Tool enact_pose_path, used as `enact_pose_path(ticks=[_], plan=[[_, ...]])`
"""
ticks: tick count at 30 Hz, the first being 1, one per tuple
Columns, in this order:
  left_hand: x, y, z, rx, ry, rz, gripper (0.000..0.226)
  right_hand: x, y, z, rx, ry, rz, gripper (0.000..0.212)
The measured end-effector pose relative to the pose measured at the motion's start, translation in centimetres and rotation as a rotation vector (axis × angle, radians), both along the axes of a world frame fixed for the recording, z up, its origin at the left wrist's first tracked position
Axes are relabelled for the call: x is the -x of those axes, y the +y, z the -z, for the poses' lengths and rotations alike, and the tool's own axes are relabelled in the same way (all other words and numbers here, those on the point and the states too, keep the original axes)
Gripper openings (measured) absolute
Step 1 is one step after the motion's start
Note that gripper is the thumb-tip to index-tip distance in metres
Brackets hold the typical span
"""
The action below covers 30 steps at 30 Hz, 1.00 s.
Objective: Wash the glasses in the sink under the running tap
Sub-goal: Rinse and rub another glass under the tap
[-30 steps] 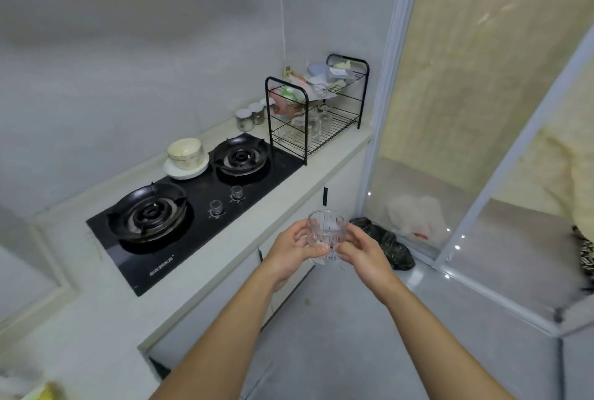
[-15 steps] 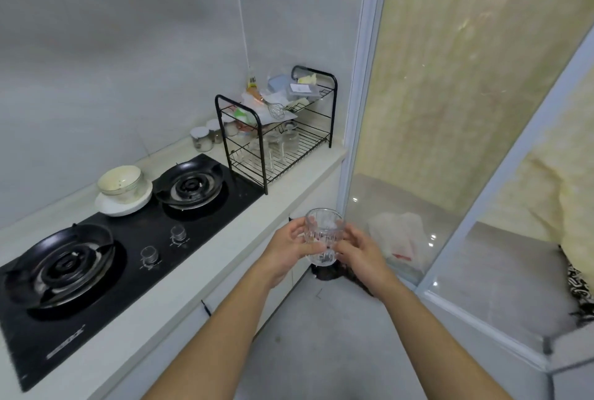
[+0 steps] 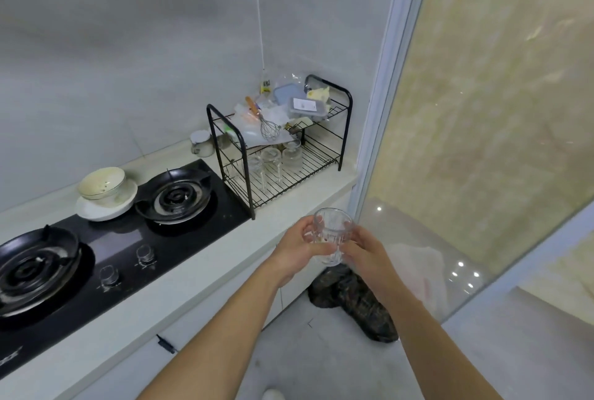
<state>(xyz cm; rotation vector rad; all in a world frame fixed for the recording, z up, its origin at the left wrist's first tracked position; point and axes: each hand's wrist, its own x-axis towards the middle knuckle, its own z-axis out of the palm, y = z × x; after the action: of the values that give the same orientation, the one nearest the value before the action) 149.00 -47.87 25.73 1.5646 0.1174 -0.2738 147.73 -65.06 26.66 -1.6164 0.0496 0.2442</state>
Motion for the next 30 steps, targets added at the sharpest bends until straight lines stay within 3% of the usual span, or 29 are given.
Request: enact_pose_path(ticks=[5,16,19,30], plan=[[-5.9,-0.3,0.8,0.014,0.017,-0.043,0.076,-6.5,-0.3,1.6,-0.018,0.036,0.038,0.041],[-20.8,0.2,2.0,0.082,0.1,-0.12,0.071,-23.1,0.7,1.7,0.079,0.073,0.009,0.015],[-23.9,0.8,2.7,0.101,0.11,-0.127,0.054,-26.9,1.1,2.2,0.098,0.07,0.024,0.017],[-31.0,-0.7,4.7,0.166,0.188,-0.355,0.045,-37.0,0.5,4.0,0.159,0.097,-0.067,0.025]])
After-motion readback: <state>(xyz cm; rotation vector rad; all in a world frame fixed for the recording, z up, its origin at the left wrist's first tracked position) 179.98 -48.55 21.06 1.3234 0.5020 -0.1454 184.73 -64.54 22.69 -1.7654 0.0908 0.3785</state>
